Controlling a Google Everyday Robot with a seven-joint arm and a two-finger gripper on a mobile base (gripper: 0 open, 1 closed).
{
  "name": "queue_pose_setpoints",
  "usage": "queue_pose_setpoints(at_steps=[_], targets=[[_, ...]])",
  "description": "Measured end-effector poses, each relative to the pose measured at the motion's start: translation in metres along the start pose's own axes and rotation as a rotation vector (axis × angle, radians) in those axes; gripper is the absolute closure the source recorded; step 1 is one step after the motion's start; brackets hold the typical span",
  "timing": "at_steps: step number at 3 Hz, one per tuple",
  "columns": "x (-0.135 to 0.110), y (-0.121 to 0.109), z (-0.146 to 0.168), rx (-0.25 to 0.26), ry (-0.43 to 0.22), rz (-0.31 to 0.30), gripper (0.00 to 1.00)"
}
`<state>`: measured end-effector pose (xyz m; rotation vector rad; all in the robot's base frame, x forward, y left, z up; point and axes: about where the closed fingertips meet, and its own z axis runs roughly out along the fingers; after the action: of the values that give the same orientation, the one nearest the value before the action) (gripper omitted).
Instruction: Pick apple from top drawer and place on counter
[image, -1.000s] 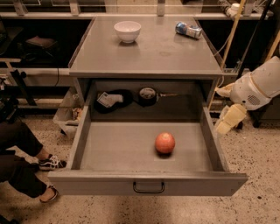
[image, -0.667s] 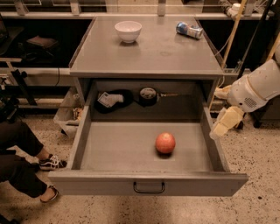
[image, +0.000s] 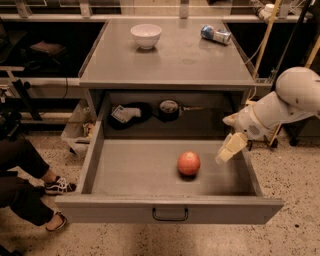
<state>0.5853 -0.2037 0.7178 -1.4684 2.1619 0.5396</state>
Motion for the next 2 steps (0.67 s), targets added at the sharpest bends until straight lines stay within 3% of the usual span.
queue_pose_setpoints(at_steps=[1, 2], targets=[[0.0048, -0.0087, 0.0227, 0.027, -0.019, 0.017, 0.0], [0.0062, 0.0009, 0.0298, 0.102, 0.006, -0.003, 0.0]])
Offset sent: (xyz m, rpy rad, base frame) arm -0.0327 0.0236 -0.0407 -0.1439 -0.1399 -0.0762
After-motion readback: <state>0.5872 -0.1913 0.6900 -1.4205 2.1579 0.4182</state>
